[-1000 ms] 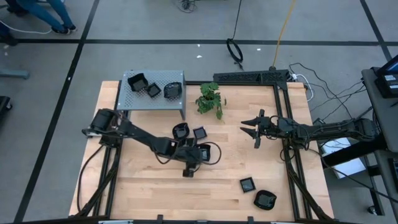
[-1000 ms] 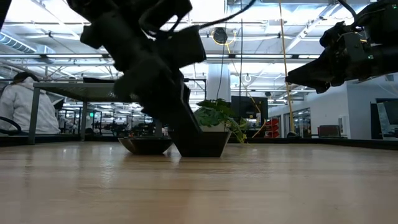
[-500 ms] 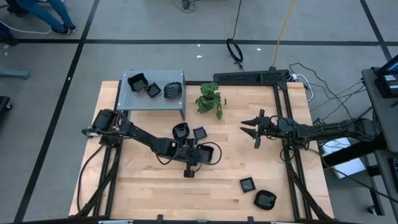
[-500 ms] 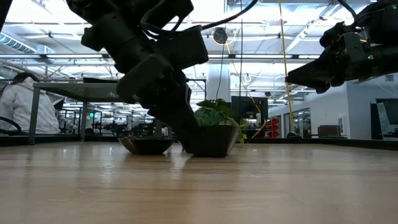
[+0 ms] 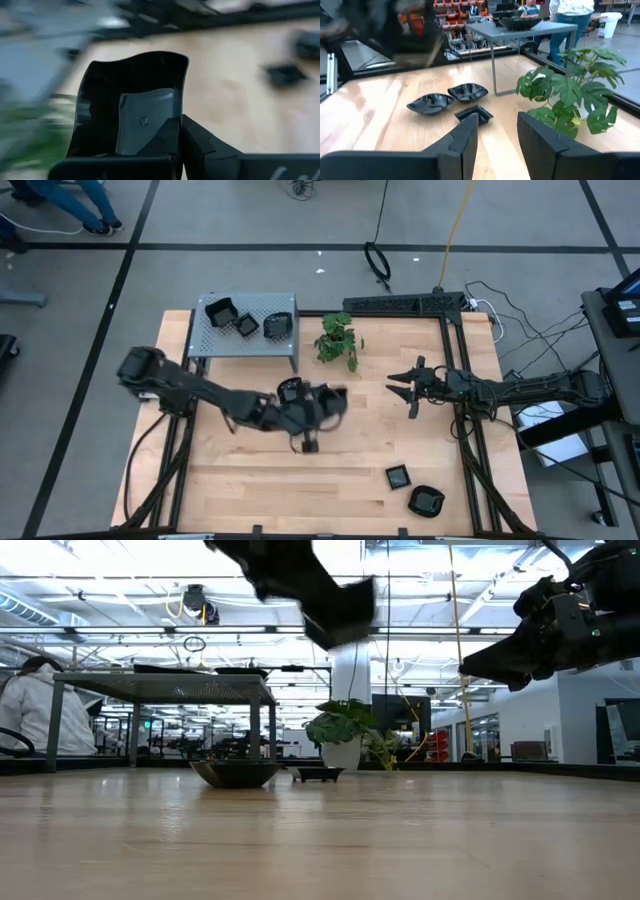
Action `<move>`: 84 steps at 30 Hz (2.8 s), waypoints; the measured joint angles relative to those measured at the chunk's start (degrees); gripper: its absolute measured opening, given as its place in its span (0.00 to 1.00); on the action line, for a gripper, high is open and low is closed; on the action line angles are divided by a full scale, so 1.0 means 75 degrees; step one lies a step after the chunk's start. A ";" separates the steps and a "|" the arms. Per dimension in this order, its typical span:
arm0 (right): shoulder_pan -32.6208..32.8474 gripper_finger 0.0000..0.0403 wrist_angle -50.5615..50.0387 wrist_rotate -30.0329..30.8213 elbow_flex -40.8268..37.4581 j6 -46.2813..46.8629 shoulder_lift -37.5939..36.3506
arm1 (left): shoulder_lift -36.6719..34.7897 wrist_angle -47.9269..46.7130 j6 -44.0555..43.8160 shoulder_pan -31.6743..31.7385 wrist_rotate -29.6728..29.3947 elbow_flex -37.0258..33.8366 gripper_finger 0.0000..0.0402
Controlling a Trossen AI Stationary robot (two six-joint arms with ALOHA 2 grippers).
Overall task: Pick & Place Mini shaped plates
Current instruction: Stack the distorted square plate on top of the distorted square plate on the shelf, then stack the leaf-shaped plate on top of the leaf-shaped plate on the shelf
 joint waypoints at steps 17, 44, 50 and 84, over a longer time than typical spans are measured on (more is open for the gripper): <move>0.0000 0.32 -0.0001 0.0000 0.0000 0.0000 0.0052 | -0.3766 -0.6599 -0.1495 0.3321 -0.2572 -0.0012 0.02; 0.0000 0.32 -0.0009 0.0000 0.0000 0.0000 0.0052 | -0.3976 -0.7406 0.3354 0.7535 -0.0033 -0.0012 0.05; 0.0000 0.32 -0.0009 0.0000 -0.0003 0.0000 0.0055 | -0.3976 -0.7396 0.3531 0.7532 0.0453 -0.0012 0.01; 0.0000 0.32 0.0049 0.0001 0.0000 0.0000 0.0055 | -0.3988 -0.6554 0.0694 0.6176 0.0408 -0.0015 0.38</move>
